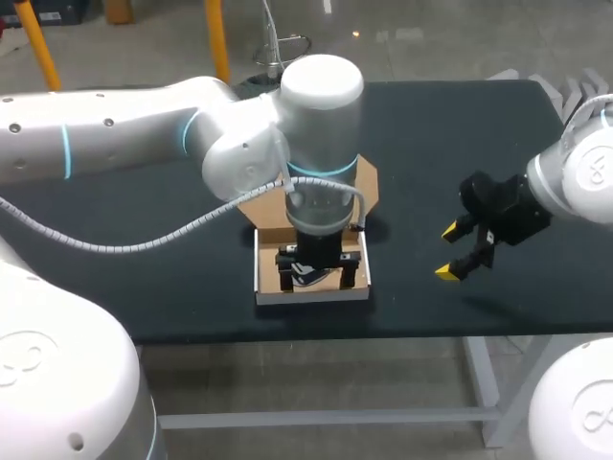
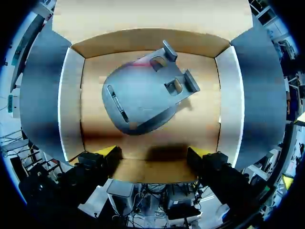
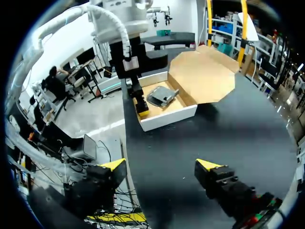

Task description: Assemble the packaging by folding the flat box into shape, placing the metal phone stand inside, and closing the box properly

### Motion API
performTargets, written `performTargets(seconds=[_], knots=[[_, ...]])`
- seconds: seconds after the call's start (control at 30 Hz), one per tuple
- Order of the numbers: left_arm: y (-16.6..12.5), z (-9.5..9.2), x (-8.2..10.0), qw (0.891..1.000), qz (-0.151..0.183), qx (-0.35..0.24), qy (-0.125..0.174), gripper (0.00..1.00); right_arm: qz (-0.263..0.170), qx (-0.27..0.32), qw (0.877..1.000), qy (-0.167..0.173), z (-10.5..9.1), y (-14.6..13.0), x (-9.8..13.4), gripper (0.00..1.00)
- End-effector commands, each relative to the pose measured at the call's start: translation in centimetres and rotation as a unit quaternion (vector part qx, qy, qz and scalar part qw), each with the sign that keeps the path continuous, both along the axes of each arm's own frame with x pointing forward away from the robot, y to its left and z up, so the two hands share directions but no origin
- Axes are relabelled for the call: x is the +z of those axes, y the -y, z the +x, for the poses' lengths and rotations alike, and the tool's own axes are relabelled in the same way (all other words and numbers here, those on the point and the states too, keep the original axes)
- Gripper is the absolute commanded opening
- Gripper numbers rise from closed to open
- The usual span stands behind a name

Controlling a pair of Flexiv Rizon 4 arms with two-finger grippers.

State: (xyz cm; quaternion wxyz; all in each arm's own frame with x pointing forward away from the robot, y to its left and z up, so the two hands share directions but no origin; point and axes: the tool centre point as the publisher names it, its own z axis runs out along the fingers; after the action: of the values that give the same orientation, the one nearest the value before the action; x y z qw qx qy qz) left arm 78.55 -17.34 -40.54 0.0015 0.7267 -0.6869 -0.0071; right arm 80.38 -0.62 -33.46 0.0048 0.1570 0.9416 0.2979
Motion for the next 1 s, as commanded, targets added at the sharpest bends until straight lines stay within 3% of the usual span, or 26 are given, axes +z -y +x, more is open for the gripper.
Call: performTargets(seconds=[0.03, 0.3, 0.5, 0.77, 1.0], knots=[[-0.4, -0.9, -0.1, 1.000, -0.002, 0.000, 0.008, 1.00, 0.003, 0.001, 1.000, 0.000, 0.0, 0.1, 0.0, 1.00], [-0.2, -1.5, 1.2, 0.999, -0.002, -0.015, 0.035, 1.00, 0.003, 0.001, 1.000, 0.000, 0.0, 0.1, 0.0, 1.00], [-0.6, -1.8, 3.9, 0.996, -0.018, -0.032, 0.082, 1.00, 0.003, 0.001, 1.000, 0.000, 0.0, 0.1, 0.0, 1.00], [-2.3, -1.5, 7.7, 0.977, -0.080, -0.128, 0.153, 1.00, 0.003, 0.001, 1.000, 0.000, 0.0, 0.1, 0.0, 1.00], [-4.4, 0.1, 9.8, 0.959, -0.118, -0.195, 0.169, 1.00, 0.003, 0.001, 1.000, 0.000, 0.0, 0.1, 0.0, 1.00]])
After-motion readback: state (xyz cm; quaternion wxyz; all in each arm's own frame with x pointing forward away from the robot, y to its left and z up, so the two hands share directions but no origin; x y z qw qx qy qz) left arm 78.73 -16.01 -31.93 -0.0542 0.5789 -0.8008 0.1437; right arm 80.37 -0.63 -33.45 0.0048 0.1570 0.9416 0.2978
